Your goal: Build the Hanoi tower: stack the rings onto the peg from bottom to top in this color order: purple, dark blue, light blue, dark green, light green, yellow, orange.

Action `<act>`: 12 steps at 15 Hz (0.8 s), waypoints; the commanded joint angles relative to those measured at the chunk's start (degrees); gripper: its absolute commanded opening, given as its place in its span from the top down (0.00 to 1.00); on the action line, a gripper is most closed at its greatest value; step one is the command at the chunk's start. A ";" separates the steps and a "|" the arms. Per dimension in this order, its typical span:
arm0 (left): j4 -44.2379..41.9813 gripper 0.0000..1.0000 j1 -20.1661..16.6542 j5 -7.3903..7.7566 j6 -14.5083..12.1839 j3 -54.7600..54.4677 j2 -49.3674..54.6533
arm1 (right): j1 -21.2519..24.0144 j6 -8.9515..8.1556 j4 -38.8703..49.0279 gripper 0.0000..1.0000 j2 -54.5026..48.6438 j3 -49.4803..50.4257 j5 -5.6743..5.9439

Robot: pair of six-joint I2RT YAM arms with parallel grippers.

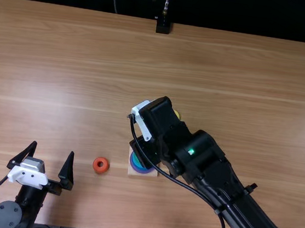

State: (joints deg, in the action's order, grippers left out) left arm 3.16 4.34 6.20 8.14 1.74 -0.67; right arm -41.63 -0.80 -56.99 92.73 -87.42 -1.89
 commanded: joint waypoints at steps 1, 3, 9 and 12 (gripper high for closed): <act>-0.21 0.00 -0.65 0.03 -0.44 -1.74 0.67 | -0.47 -0.57 -0.13 0.40 0.17 -1.00 0.63; -0.21 0.00 -0.65 0.03 -0.44 -1.74 0.67 | -0.39 -0.57 0.19 0.00 0.08 -1.53 0.63; -0.21 0.00 -0.65 0.03 -0.44 -1.74 0.67 | -0.03 -0.78 7.15 0.00 0.08 -1.88 0.73; -0.21 0.00 -0.65 0.03 -0.44 -1.74 0.67 | 6.47 -9.43 13.16 0.00 0.00 -1.18 1.36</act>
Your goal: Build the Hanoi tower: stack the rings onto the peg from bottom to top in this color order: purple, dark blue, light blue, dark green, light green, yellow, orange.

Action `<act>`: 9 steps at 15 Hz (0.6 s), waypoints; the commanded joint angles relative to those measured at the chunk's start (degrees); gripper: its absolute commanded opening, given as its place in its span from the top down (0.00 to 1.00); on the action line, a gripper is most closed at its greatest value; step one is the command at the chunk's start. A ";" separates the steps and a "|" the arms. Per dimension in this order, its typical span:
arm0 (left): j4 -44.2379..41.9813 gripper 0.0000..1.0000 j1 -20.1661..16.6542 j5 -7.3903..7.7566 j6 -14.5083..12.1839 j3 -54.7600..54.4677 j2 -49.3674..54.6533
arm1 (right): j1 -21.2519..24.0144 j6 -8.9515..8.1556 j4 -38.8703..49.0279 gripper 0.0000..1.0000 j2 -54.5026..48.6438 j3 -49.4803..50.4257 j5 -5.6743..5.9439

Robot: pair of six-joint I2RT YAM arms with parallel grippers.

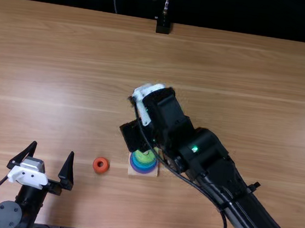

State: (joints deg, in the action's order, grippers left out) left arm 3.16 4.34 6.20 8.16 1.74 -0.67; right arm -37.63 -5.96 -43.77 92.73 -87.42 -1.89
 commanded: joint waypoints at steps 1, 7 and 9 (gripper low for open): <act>-0.21 0.00 -0.65 0.03 -0.46 -1.74 0.67 | 5.20 -6.07 1.10 0.00 0.00 -0.91 1.47; -0.21 0.00 -0.65 0.03 -0.46 -1.74 0.67 | 12.58 -5.43 7.00 0.00 3.69 6.38 1.26; -0.21 0.00 -0.65 0.03 -0.46 -1.74 0.67 | 12.75 -5.43 10.27 0.00 6.76 7.35 1.26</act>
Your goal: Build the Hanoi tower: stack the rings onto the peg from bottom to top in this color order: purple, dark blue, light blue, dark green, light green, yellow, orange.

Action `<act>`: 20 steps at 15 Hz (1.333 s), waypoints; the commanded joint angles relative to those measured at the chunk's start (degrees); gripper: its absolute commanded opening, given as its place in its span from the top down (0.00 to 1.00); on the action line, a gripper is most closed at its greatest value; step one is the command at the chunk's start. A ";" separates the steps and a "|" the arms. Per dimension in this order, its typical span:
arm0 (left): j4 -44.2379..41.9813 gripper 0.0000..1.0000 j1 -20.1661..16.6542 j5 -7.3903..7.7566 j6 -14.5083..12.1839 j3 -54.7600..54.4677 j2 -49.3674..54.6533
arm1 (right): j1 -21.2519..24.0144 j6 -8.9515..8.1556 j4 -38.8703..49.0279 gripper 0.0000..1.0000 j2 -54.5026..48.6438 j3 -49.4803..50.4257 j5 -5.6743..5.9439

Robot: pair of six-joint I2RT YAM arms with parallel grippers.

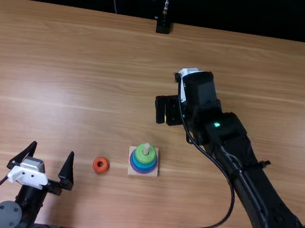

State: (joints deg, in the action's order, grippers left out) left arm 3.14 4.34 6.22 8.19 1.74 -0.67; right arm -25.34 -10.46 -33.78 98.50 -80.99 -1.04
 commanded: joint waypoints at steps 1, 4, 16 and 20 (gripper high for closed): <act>-0.18 0.00 -0.65 0.00 -0.49 -1.74 0.67 | 0.47 -0.93 0.92 0.00 2.66 1.01 0.51; -0.18 0.00 -0.65 0.00 -0.49 -1.74 0.67 | 0.56 0.97 1.34 0.00 8.29 0.66 0.51; -0.18 0.00 -0.65 0.00 -0.49 -1.74 0.67 | 3.19 3.60 2.29 0.00 18.22 -1.19 0.62; -0.18 0.00 -0.65 0.00 -0.49 -1.74 0.67 | 3.11 3.60 2.29 0.00 19.80 -3.03 0.72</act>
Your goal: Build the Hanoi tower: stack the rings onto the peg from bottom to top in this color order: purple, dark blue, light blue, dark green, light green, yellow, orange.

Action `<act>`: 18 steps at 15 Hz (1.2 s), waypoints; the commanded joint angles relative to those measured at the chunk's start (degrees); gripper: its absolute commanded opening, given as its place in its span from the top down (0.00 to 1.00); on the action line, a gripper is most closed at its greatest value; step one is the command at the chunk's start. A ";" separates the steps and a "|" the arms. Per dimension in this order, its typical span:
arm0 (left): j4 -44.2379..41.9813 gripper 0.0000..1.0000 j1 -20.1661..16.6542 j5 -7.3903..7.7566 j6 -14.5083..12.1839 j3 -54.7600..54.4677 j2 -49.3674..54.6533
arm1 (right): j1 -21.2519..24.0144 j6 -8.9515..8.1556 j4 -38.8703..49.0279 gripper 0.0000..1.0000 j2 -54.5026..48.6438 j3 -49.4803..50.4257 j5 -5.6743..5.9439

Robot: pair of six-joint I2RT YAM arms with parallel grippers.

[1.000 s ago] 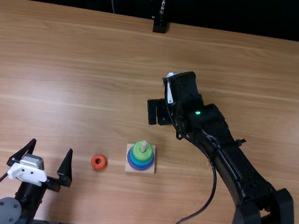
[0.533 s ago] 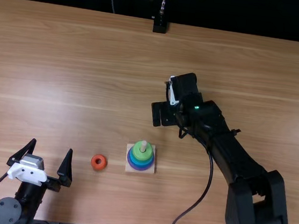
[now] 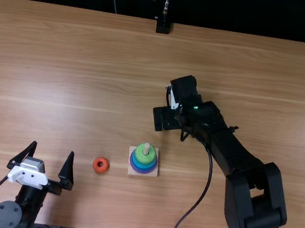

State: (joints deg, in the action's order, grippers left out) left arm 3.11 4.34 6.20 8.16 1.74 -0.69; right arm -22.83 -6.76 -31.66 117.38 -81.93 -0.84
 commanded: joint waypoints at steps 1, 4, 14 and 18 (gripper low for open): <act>-0.16 0.00 -0.65 0.03 -0.46 -1.74 0.69 | 0.59 -0.09 0.17 0.00 0.92 -2.18 0.53; -0.16 0.00 -0.65 0.03 -0.46 -1.74 0.69 | 0.59 -0.09 0.17 0.00 1.97 -2.88 0.53; -0.16 0.00 -0.65 0.03 -0.46 -1.74 0.69 | 0.24 1.60 -0.04 0.00 4.61 -4.64 0.63; -0.16 0.00 -0.65 0.03 -0.46 -1.74 0.69 | 0.42 1.60 -0.46 0.75 4.61 -4.55 0.53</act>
State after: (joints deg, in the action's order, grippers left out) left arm 3.14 4.34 6.22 8.16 1.74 -0.67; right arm -22.83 -5.17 -32.03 120.97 -84.75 -0.82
